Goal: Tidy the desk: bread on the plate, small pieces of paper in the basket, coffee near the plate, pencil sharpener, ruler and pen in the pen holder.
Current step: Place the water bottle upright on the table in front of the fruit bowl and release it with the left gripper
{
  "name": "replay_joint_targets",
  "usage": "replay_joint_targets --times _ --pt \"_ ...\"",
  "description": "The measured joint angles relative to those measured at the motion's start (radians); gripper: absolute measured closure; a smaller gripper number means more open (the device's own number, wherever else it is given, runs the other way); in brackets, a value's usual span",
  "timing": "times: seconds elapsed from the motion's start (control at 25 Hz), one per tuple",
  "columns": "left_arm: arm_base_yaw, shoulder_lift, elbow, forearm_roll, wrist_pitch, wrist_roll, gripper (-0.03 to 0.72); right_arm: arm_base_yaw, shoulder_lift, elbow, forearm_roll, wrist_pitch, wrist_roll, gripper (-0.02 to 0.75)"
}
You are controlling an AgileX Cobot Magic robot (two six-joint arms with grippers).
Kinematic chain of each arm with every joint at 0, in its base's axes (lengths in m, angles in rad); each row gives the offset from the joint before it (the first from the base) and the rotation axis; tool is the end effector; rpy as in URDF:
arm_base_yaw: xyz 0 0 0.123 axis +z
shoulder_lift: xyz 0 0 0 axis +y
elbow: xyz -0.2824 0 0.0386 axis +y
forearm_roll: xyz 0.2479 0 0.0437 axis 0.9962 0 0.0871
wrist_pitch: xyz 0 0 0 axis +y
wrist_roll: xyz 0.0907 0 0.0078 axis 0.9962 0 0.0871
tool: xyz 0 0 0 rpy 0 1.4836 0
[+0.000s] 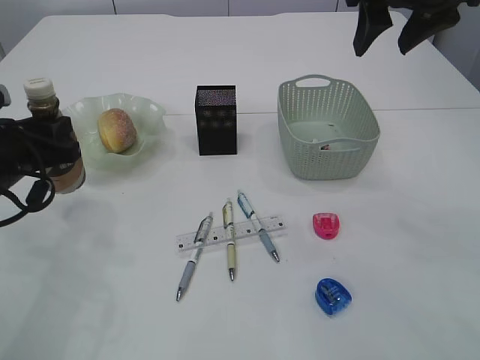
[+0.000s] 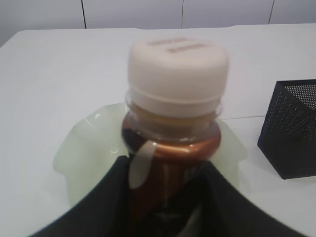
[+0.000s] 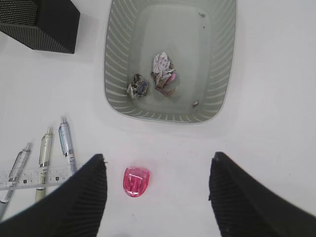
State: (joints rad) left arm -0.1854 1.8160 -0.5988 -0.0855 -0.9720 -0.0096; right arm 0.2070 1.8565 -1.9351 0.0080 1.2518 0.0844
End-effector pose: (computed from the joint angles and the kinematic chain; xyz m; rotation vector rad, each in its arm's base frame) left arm 0.3181 -0.0531 0.1556 0.0583 1.7306 -0.1182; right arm 0.3939 0.0834 0.3655 -0.1622 2.6562 0.1063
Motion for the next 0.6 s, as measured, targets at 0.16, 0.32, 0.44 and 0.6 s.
replay_joint_targets --times 0.16,0.32,0.44,0.6 --pt "0.0 0.078 0.0 0.0 -0.098 -0.002 0.428 0.0 0.0 0.0 0.0 0.0 0.0 0.26" --pt "0.0 0.13 0.0 0.0 -0.115 -0.002 0.428 0.0 0.0 0.0 0.0 0.0 0.0 0.26" --pt "0.0 0.155 0.0 0.0 -0.115 -0.004 0.428 0.0 0.0 0.0 0.0 0.0 0.0 0.26" --pt "0.0 0.166 0.0 0.0 -0.117 -0.004 0.428 0.0 0.0 0.0 0.0 0.0 -0.002 0.26"
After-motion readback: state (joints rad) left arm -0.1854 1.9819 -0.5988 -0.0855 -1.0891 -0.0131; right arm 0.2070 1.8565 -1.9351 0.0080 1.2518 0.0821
